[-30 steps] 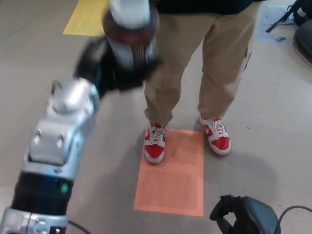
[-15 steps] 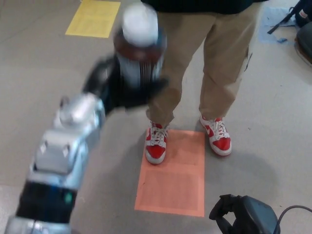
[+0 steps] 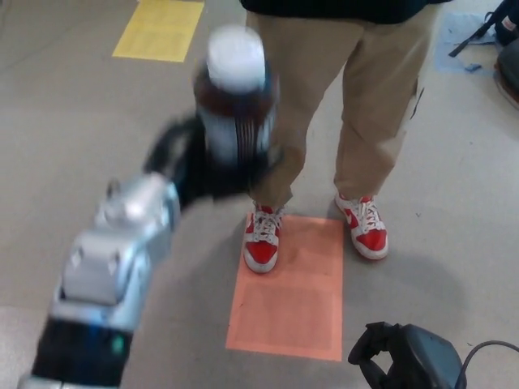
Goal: The robot recieved a bottle of protein shake from a person using its left hand and then shake the protein up and down 2 two times and hand it back to the person
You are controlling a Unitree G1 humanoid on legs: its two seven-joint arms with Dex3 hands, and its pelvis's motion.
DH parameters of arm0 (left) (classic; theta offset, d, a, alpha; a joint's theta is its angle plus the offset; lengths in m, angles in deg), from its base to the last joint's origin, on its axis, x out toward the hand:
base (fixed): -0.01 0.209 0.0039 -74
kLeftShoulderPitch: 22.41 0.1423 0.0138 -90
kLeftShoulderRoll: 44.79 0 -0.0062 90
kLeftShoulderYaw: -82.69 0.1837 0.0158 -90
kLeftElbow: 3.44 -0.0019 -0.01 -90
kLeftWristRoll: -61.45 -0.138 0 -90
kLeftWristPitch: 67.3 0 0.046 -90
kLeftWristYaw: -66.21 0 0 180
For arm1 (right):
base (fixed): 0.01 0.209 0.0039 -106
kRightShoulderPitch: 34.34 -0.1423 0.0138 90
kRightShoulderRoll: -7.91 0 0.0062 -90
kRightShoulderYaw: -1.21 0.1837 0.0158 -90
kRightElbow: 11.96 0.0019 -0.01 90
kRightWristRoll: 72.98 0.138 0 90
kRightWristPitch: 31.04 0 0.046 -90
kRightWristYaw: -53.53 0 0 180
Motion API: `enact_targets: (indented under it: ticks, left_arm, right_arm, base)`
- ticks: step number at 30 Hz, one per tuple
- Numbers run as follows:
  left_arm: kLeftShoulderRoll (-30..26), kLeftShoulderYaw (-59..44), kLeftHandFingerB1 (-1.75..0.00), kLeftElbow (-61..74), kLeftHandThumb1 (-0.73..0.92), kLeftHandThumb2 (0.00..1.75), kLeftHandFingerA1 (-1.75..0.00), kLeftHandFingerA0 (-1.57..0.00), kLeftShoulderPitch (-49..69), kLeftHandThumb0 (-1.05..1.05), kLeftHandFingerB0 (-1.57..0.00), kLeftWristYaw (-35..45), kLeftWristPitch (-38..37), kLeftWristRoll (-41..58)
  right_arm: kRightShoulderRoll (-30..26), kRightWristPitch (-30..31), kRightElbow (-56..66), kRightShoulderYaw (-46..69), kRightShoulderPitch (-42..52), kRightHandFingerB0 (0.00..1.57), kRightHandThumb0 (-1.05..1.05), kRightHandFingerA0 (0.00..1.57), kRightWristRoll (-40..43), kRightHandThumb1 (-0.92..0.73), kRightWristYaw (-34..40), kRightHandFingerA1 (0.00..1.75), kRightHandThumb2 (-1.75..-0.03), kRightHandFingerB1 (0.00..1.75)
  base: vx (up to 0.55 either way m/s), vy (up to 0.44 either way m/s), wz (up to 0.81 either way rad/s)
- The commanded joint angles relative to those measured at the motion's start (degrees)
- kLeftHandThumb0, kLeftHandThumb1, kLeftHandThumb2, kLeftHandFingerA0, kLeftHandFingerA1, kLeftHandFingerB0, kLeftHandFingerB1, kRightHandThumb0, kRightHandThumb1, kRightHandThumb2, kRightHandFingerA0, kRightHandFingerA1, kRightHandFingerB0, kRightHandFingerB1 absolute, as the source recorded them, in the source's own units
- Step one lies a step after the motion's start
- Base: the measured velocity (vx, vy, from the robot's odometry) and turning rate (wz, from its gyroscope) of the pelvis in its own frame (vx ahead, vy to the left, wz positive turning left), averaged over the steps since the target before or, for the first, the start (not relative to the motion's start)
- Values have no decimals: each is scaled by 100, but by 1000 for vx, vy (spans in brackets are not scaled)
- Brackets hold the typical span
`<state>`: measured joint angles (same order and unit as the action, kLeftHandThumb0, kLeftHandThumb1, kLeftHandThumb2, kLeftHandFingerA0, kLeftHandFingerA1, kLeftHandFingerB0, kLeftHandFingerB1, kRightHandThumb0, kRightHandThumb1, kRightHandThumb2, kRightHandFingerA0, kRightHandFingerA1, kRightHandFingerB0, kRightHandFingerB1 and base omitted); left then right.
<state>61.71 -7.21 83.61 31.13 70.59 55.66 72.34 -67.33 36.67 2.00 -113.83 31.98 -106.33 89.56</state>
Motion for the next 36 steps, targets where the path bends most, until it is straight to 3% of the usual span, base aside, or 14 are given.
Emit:
enact_targets:
  ticks: [1, 3, 5, 8, 9, 11, 13, 16, 17, 21, 24, 29, 31, 36]
  left_arm:
    - [115, 88, -85, 59, 82, 65, -71, -114, 59, -22, -73, 123, 344, 126]
    - [69, 365, -85, -155, 82, 65, -71, -114, 540, -22, -73, 267, 214, -21]
    - [-1, 587, -90, -454, 81, 64, -77, -111, 940, -26, -69, 340, 12, -144]
    - [-26, 601, -89, -460, 80, 63, -77, -111, 915, -28, -70, 286, 67, -136]
    - [-42, 537, -91, -445, 79, 63, -78, -111, 765, -30, -68, 269, 170, -91]
    - [-61, 438, -95, -411, 82, 65, -80, -109, 620, -29, -71, 251, 211, -42]
    - [-69, 421, -94, -388, 82, 64, -78, -111, 583, -29, -71, 264, 235, -30]
    - [-67, 421, -95, -433, 80, 63, -77, -111, 572, -29, -73, 311, 216, -14]
    - [-64, 442, -94, -449, 80, 63, -76, -111, 582, -30, -73, 319, 195, -30]
    - [-18, 441, -93, -401, 80, 63, -76, -112, 561, -29, -73, 244, 326, -39]
    - [20, 402, -90, -412, 79, 64, -78, -115, 383, -29, -74, 191, 367, -36]
    - [61, 288, -80, -409, 81, 64, -79, -112, 92, -31, -75, 189, 500, 40]
    - [56, 204, -81, -415, 82, 64, -79, -112, -62, -32, -72, 179, 578, 71]
    - [95, 29, -72, -434, 79, 63, -77, -108, -534, -31, -76, 35, 888, 100]
  right_arm:
    - [-61, 57, -45, 60, -8, 98, -48, 102, 40, -52, -91, 95, -110, 82]
    - [-42, 102, -46, 52, 2, 98, -48, 102, 23, -52, -104, 95, -110, 82]
    - [-54, 57, -29, 43, 14, 95, -48, 100, 2, -58, -47, 90, -99, 81]
    - [-80, 30, -27, 35, 9, 92, -48, 99, -17, -50, -14, 98, -109, 88]
    - [-96, 61, -30, 47, 24, 95, -47, 98, -7, -54, -21, 96, -101, 80]
    - [-97, 22, -29, 60, 54, 93, -45, 102, 5, -47, 2, 99, -109, 86]
    - [-95, 37, -34, 41, 62, 96, -48, 103, -17, -54, 19, 91, -100, 79]
    - [-85, 24, -37, 49, 81, 99, -46, 101, -6, -52, -9, 89, -104, 79]
    - [-76, 15, -36, 68, 99, 95, -48, 101, 17, -51, -28, 96, -105, 83]
    - [-74, 1, -35, 77, 147, 97, -47, 100, 16, -54, -38, 97, -101, 81]
    - [-75, 21, -34, 93, 146, 98, -46, 94, 24, -54, -45, 82, -103, 82]
    - [-86, 4, -36, 47, 208, 98, -48, 94, -23, -53, -28, 83, -107, 86]
    - [-77, -45, -35, 12, 221, 99, -48, 103, -57, -53, 26, 96, -109, 85]
    - [-88, -20, -36, 6, 258, 96, -45, 99, -45, -50, -20, 98, -116, 90]
  base:
    - [0, 0, 0]
    - [0, 0, 0]
    - [0, 0, 0]
    - [0, 0, 0]
    - [0, 0, 0]
    - [0, 0, 0]
    - [0, 0, 0]
    - [0, 0, 0]
    - [0, 0, 0]
    - [0, 0, 0]
    - [0, 0, 0]
    - [0, 0, 0]
    - [0, 0, 0]
    - [0, 0, 0]
